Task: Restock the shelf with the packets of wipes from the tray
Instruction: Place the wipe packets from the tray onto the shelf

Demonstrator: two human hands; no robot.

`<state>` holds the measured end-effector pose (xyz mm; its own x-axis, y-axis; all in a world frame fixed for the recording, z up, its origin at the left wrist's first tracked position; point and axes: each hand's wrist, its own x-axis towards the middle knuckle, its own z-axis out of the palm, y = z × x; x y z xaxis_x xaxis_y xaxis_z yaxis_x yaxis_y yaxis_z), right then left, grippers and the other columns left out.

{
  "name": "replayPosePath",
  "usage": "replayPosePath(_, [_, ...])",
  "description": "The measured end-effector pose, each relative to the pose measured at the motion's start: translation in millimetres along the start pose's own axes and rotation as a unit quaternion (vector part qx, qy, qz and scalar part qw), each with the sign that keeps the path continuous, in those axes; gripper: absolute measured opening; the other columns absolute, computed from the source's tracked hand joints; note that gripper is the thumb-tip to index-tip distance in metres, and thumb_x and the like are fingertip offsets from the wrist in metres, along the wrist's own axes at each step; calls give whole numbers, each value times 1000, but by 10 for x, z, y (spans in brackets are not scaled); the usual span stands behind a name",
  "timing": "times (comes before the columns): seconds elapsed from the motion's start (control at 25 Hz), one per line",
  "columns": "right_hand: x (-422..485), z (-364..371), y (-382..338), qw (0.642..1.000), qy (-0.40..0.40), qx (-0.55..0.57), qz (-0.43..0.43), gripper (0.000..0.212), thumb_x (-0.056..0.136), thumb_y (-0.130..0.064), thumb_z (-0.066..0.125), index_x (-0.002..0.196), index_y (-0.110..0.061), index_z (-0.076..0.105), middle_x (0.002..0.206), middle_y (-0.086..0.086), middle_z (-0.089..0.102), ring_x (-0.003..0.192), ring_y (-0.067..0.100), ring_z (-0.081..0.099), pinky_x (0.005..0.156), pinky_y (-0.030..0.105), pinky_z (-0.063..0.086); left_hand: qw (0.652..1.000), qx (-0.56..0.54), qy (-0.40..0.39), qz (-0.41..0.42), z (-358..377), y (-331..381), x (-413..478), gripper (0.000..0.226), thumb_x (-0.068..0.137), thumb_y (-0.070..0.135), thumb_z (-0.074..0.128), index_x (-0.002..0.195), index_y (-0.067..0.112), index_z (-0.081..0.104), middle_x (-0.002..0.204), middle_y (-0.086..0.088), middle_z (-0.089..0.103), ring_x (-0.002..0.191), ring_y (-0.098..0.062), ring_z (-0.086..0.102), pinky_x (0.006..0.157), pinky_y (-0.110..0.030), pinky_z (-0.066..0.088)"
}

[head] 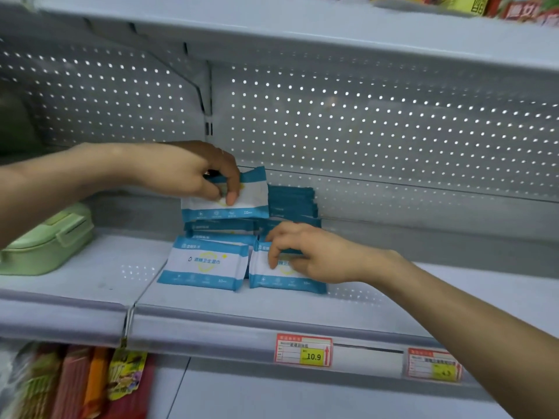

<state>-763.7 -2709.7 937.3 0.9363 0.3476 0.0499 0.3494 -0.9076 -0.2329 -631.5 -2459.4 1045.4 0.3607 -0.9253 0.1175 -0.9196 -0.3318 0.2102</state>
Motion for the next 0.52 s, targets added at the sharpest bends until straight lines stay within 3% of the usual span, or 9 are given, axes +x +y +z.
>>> replayPosePath(0.2, [-96,43,47,1000,26,10,1,33,95,-5,57,114,-30,69,148,-8,46,137,12,39,114,43,34,1000,-8,-13,-5,40,7,163,26,91,13,68,91,39,72,108,25,63,106,2,57,104,-31,42])
replayPosePath(0.52, [-310,22,30,999,48,-15,-3,34,96,-7,57,116,-32,68,146,-13,45,135,9,40,112,42,35,998,-8,-42,40,157,42,580,27,94,19,69,98,46,72,113,28,64,109,2,59,106,-37,46])
